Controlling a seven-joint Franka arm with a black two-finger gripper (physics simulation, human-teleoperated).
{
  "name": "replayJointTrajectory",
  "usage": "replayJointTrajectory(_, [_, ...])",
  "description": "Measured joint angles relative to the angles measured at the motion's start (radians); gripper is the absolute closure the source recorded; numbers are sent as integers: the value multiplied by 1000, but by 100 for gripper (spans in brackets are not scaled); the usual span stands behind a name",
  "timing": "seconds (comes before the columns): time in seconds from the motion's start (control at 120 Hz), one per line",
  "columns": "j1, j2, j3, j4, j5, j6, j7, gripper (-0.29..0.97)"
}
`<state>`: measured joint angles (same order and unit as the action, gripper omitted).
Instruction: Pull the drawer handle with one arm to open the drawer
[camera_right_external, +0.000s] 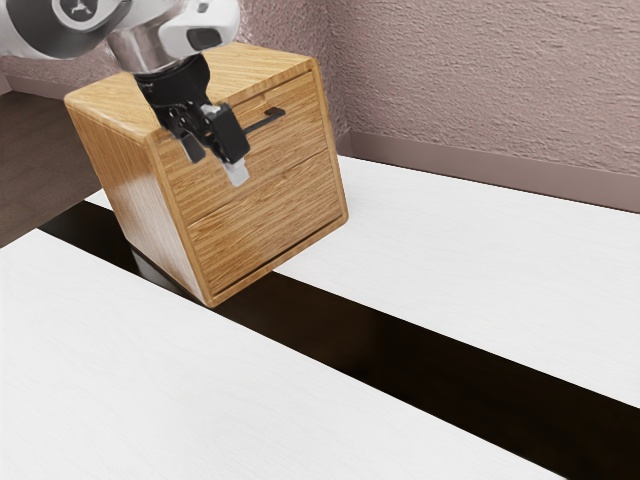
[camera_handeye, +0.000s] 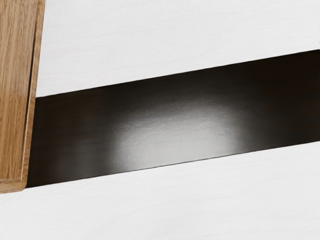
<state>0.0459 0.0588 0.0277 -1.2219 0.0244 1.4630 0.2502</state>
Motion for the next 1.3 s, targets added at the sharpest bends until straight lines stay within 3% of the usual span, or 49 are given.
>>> replayJointTrajectory(0.167, [-36,12,2,-17,11,110,66,0])
replayJointTrajectory(0.325, [6,14,3,-16,25,181,113,0])
replayJointTrajectory(0.992, [42,72,104,-23,31,361,215,0])
replayJointTrajectory(1.3, [68,104,110,-24,30,417,233,0])
